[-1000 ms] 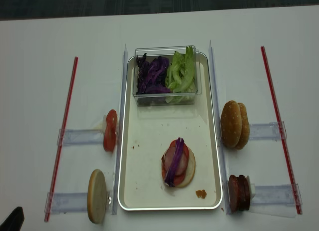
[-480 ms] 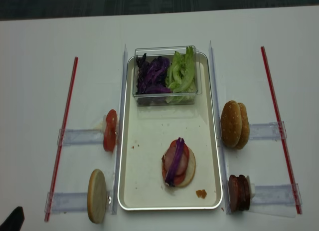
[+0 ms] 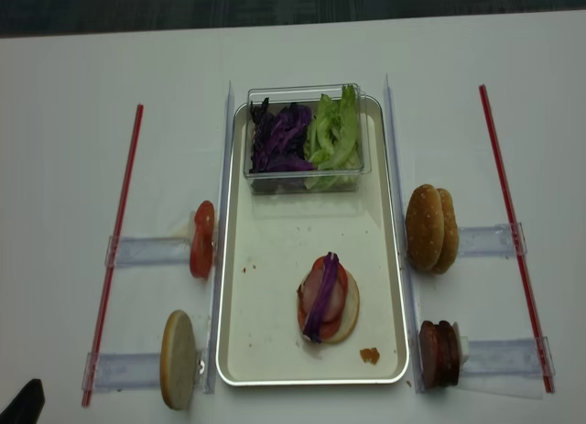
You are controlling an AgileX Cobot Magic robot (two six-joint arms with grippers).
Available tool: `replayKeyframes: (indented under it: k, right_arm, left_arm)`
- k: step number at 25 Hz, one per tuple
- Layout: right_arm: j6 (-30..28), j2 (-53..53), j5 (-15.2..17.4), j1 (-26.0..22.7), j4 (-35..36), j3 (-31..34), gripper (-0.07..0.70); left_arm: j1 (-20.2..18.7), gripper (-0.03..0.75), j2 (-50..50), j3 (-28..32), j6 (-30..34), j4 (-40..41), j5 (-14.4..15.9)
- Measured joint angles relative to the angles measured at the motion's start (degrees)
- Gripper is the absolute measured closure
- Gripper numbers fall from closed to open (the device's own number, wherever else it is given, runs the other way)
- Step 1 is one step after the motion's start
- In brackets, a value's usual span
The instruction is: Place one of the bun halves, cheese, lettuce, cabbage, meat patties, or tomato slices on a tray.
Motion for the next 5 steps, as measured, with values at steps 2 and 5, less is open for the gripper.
replayKeyframes:
  k: [2,5]
  right_arm:
    - [-0.1,0.0,0.0,0.1,0.0,0.0,-0.061]
    - [-0.1,0.0,0.0,0.0,0.0,0.0,-0.061]
  left_arm:
    - [0.0,0.293,0.0,0.0,0.0,0.0,0.0]
    - [0.0,0.295,0.0,0.0,0.0,0.0,0.0]
